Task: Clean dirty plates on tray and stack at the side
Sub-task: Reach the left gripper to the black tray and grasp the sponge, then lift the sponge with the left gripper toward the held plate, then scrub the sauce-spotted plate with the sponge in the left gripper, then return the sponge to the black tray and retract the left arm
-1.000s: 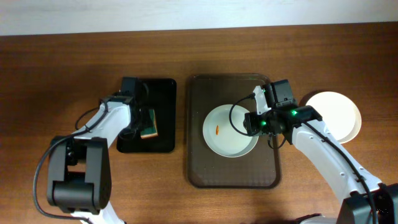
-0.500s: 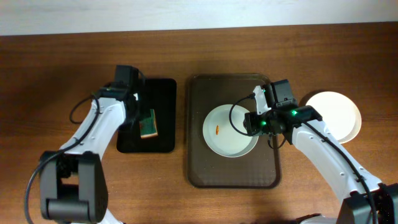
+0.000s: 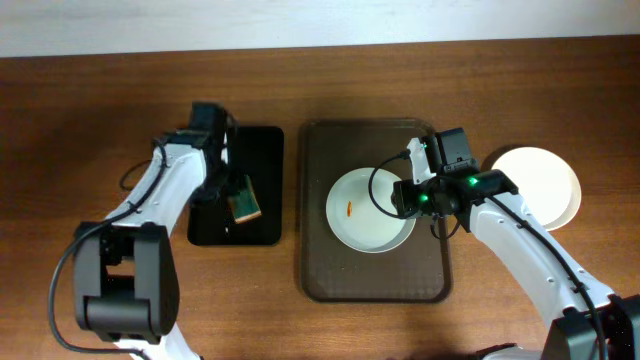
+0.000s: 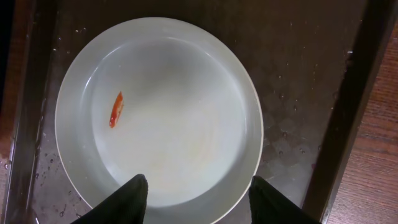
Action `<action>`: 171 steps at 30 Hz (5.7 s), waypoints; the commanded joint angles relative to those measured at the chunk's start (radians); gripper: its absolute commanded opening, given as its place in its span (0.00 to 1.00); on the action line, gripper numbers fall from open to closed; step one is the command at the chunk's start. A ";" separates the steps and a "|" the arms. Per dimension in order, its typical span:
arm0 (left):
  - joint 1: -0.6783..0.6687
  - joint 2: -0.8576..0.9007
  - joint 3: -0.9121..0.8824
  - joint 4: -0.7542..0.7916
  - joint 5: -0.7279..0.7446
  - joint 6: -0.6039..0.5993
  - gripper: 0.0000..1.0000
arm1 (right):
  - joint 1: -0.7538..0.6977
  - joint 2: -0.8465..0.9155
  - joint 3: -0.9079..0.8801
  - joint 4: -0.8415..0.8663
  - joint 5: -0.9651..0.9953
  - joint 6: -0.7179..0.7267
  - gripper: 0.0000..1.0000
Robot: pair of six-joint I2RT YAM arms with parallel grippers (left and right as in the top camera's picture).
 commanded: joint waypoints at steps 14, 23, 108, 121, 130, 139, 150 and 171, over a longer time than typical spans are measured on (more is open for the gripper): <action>-0.051 0.114 -0.113 0.125 0.002 0.041 0.00 | -0.002 -0.013 0.023 0.000 -0.010 0.007 0.55; -0.051 0.039 0.131 -0.160 -0.002 0.026 0.53 | -0.002 -0.013 0.023 0.000 -0.010 0.007 0.55; -0.459 0.092 0.255 0.077 0.279 -0.173 0.00 | -0.141 0.315 0.023 0.049 -0.113 0.042 0.13; -0.502 0.345 0.261 0.066 0.230 -0.265 0.00 | -0.141 0.315 0.023 0.024 -0.113 0.068 0.11; -0.521 0.345 0.367 -0.085 -0.166 -0.135 0.00 | -0.141 0.315 0.023 0.001 -0.113 0.113 0.07; -0.599 0.345 0.488 -0.200 -0.445 -0.163 0.00 | -0.141 0.315 0.023 -0.019 -0.086 0.149 0.04; -0.311 0.188 0.712 -0.512 -0.236 -0.132 0.00 | -0.141 0.315 0.023 -0.023 -0.088 0.121 0.05; 0.123 -0.001 0.346 -0.367 -0.005 0.089 1.00 | -0.140 0.315 0.023 -0.014 -0.091 -0.003 0.23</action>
